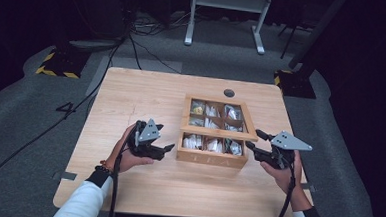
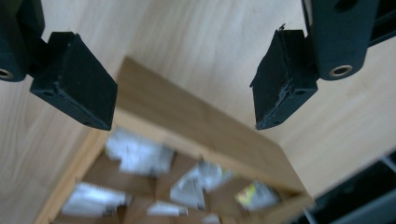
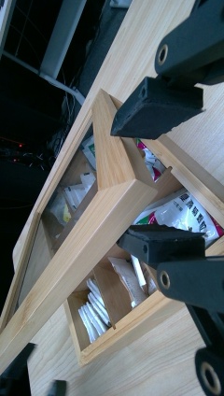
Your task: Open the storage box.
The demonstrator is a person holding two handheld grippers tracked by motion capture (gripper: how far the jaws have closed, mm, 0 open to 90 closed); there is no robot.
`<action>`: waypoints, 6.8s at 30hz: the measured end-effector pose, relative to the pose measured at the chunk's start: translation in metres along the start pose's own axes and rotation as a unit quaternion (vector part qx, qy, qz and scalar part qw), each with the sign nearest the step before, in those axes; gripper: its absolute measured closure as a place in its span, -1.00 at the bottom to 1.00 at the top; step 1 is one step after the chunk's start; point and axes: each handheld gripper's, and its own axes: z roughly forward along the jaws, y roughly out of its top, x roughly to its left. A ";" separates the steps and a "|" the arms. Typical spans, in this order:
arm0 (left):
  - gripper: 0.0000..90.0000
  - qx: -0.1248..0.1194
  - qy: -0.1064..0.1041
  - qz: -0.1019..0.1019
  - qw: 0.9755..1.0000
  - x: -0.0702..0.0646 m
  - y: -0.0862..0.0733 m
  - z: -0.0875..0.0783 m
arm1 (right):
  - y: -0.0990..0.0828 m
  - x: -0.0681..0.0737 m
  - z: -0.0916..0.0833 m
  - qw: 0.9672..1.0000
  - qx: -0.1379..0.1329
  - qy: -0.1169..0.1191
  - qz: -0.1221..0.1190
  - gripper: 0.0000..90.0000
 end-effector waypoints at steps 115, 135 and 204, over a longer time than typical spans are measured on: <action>0.31 -0.145 0.055 -0.065 0.986 0.096 0.135 0.066 | -0.034 -0.023 -0.006 0.998 0.034 -0.001 0.050 -0.16; 0.31 -0.107 0.078 -0.070 0.989 0.104 0.137 0.084 | -0.037 -0.021 -0.002 0.998 0.044 0.004 0.047 -0.18; 0.15 -0.004 0.097 -0.102 0.990 0.113 0.090 0.128 | -0.041 -0.014 0.003 0.997 0.069 0.011 0.024 -0.17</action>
